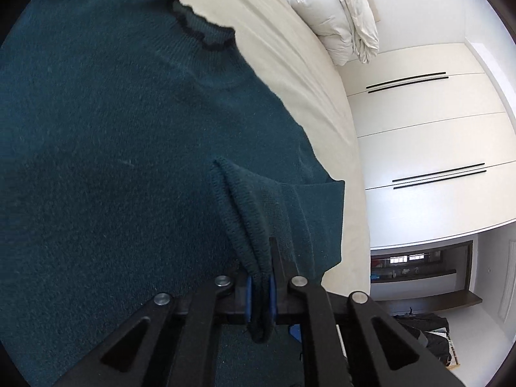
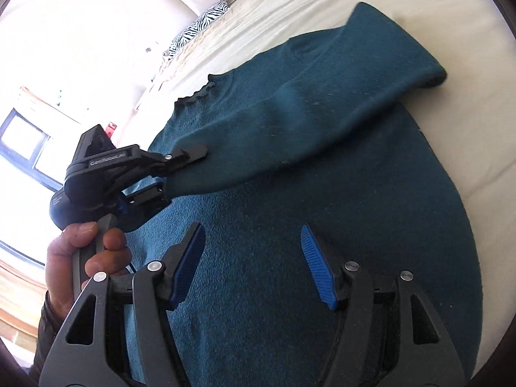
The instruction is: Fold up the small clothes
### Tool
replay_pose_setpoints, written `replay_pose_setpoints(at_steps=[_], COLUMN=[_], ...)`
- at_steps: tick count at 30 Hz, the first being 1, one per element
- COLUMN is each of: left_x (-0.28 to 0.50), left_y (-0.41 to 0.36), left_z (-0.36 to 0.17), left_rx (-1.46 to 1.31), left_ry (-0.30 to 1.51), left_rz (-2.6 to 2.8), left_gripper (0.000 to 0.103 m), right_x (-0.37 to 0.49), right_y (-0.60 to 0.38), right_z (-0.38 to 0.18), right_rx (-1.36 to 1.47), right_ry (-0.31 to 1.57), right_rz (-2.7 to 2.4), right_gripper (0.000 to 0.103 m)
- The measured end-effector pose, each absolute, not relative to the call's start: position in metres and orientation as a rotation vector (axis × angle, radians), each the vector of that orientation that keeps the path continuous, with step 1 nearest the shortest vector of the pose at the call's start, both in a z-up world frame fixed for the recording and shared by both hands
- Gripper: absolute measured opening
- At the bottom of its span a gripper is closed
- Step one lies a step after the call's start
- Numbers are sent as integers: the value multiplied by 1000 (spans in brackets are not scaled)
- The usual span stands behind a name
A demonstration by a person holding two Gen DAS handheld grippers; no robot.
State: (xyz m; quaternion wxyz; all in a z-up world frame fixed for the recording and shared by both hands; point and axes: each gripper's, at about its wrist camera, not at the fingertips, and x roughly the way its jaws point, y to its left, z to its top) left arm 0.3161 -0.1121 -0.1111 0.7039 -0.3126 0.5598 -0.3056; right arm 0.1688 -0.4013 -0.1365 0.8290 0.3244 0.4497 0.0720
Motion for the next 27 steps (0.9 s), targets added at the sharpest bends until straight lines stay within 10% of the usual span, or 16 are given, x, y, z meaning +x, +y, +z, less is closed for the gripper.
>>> replay_pose_setpoints(at_steps=[8,27], left_x=[341,360], left_y=[-45,17], left_z=[-59,-138], left_rx=[-535,-596], left_ry=[1093,1144], left_rz=[-578,-431], left_gripper=[9,9], right_x=[152,158], right_y=[-429,-433], right_z=[-152,-139], right_rx=[806,797], right_ry=[934,920], right_rz=[133,139], right_gripper=[61,61])
